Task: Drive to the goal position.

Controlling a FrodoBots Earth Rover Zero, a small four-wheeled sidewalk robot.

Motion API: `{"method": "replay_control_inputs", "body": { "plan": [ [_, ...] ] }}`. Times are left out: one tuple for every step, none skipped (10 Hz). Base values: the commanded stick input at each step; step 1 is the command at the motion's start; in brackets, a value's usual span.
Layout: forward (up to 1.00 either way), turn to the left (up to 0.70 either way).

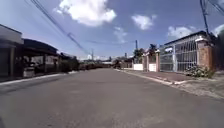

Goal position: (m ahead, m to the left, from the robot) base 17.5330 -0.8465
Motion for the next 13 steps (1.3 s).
{"method": "replay_control_inputs", "body": {
  "plan": [
    [0.45, 0.0],
    [0.45, 0.0],
    [0.45, 0.0],
    [0.45, 0.0],
    [0.45, 0.0],
    [0.45, 0.0],
    [0.45, 0.0],
    [0.45, 0.0],
    [0.45, 0.0],
    [0.45, 0.0],
    [0.45, 0.0],
    [0.45, 0.0],
    [0.45, 0.0]
  ]
}}
